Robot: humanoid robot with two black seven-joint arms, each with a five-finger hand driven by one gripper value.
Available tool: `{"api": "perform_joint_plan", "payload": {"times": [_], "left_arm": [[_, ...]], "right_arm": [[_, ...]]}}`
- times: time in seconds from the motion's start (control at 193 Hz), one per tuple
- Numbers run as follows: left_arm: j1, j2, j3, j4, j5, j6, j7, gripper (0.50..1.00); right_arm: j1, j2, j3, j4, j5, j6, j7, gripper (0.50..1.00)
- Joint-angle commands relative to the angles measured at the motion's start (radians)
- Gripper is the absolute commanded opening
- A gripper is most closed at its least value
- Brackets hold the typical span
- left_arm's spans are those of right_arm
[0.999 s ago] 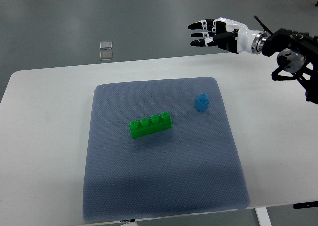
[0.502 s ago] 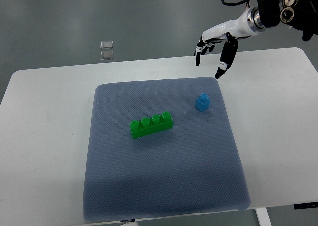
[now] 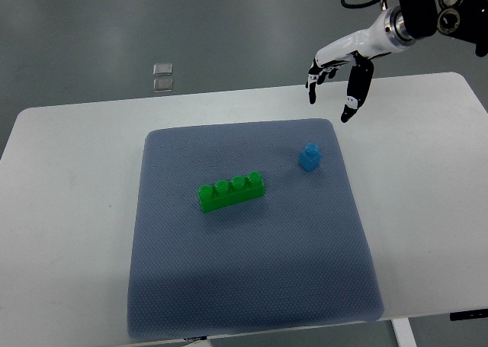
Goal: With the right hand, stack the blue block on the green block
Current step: 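Lower the right hand and close its fingers around the blue block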
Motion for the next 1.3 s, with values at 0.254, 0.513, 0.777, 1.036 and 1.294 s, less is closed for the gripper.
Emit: {"api": "perform_joint_plan", "payload": {"times": [0.254,0.513,0.777,1.036,1.294], "left_arm": [[0.003,0.0,0.0,0.002,-0.002,0.001,0.001,1.0],[0.006,0.0,0.004,-0.012,0.0,0.0,0.005,1.0],[0.014,0.0,0.007,-0.018,0.0,0.0,0.005,1.0],[0.015,0.0,0.007,-0.021,0.0,0.0,0.005,1.0],[0.015,0.0,0.007,-0.021,0.0,-0.002,0.006,1.0]], "right_arm": [[-0.203,0.058,0.059,-0.062,-0.002,-0.215,-0.004,0.924],[-0.326,0.087,0.137,-0.068,-0.007,-0.298,-0.006,0.915],[-0.36,0.14,0.134,-0.102,-0.074,-0.339,-0.003,0.903],[-0.407,0.165,0.132,-0.149,-0.134,-0.342,-0.003,0.903],[-0.436,0.18,0.131,-0.175,-0.2,-0.354,-0.003,0.907]]}}
